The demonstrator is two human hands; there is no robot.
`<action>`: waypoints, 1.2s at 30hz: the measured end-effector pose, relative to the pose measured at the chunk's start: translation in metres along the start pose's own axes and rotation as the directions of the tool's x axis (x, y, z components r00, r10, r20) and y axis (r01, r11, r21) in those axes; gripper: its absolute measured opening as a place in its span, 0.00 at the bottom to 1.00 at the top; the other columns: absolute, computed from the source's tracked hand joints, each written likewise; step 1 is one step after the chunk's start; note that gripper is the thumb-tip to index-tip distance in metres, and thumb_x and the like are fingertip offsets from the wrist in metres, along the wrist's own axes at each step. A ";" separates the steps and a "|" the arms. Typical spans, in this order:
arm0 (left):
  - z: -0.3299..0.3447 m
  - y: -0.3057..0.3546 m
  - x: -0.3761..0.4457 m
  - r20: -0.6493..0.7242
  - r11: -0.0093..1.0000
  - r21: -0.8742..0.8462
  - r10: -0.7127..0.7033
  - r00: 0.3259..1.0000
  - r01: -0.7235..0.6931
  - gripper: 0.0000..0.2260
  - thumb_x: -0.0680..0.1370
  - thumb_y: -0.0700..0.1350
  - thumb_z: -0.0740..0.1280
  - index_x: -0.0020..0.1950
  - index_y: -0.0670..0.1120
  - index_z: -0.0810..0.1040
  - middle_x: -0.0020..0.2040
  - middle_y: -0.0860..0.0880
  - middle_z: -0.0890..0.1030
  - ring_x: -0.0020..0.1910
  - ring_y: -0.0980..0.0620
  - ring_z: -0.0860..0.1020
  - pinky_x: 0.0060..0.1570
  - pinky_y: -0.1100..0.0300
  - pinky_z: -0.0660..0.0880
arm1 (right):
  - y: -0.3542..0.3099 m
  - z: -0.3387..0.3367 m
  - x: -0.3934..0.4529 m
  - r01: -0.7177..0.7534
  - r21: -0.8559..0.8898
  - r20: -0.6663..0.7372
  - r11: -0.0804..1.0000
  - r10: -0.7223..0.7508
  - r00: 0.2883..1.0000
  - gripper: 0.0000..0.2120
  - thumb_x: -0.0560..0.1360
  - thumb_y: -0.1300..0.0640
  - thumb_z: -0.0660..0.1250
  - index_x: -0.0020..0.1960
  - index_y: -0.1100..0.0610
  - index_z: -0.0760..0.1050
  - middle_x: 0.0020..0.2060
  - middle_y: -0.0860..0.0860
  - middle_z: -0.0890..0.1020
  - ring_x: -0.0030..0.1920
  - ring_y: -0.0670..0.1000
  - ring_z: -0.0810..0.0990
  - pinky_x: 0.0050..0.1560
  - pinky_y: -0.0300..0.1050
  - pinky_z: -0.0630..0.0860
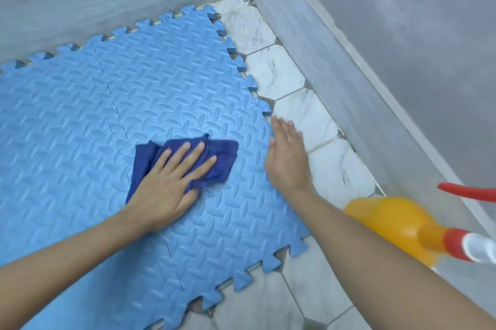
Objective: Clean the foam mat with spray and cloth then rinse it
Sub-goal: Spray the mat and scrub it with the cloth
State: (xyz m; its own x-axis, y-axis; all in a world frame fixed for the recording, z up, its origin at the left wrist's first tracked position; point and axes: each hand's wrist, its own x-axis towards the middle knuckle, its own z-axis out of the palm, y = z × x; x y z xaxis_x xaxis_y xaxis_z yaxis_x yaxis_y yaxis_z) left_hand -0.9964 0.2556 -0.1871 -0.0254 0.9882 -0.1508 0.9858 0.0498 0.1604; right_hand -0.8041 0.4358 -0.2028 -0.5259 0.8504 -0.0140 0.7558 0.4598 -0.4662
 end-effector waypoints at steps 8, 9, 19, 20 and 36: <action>0.003 0.043 0.065 -0.062 0.970 -0.098 -0.229 0.972 0.222 0.29 0.77 0.56 0.45 0.79 0.52 0.52 0.79 0.47 0.51 0.78 0.42 0.47 0.75 0.47 0.42 | 0.015 -0.050 0.018 -0.042 0.122 0.385 0.992 -0.008 0.923 0.24 0.83 0.52 0.56 0.78 0.49 0.57 0.76 0.48 0.62 0.78 0.48 0.52 0.76 0.42 0.52; 0.007 0.059 0.051 -0.072 0.992 -0.062 -0.113 0.991 0.108 0.29 0.77 0.55 0.47 0.78 0.52 0.54 0.79 0.47 0.53 0.77 0.41 0.49 0.75 0.47 0.44 | 0.014 -0.052 0.021 -0.049 0.114 0.406 0.992 -0.001 0.914 0.24 0.83 0.53 0.56 0.78 0.48 0.57 0.76 0.48 0.62 0.78 0.48 0.52 0.75 0.41 0.52; 0.019 0.058 -0.016 -0.073 0.999 0.002 -0.043 0.996 0.043 0.29 0.74 0.53 0.56 0.76 0.53 0.61 0.77 0.47 0.61 0.75 0.46 0.61 0.73 0.49 0.51 | -0.005 -0.030 0.008 -0.077 -0.154 0.330 0.985 0.125 0.936 0.25 0.83 0.58 0.46 0.79 0.53 0.46 0.79 0.50 0.53 0.79 0.55 0.50 0.76 0.60 0.48; 0.014 0.037 -0.019 -0.084 0.982 -0.032 -0.187 0.979 0.185 0.29 0.74 0.53 0.55 0.76 0.52 0.62 0.77 0.47 0.61 0.75 0.46 0.62 0.73 0.49 0.50 | -0.007 -0.026 0.006 -0.085 -0.170 0.308 0.982 0.135 0.942 0.26 0.83 0.59 0.46 0.79 0.54 0.45 0.79 0.50 0.52 0.78 0.56 0.50 0.75 0.61 0.49; 0.015 -0.047 -0.123 -0.078 0.903 0.033 -0.426 0.901 0.429 0.29 0.77 0.59 0.54 0.78 0.57 0.55 0.78 0.49 0.54 0.77 0.46 0.53 0.74 0.49 0.44 | -0.041 0.011 -0.028 0.249 -0.301 0.222 0.920 -0.186 0.957 0.27 0.80 0.40 0.41 0.78 0.44 0.53 0.79 0.48 0.54 0.79 0.51 0.49 0.77 0.59 0.45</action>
State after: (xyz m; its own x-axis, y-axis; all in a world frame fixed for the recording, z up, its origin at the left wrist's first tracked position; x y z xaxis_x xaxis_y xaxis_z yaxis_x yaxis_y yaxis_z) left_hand -1.0375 0.1293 -0.1903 -0.4556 0.8809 -0.1283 0.8843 0.4644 0.0481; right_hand -0.8246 0.3900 -0.1925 -0.7308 0.6715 -0.1228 0.6822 0.7121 -0.1661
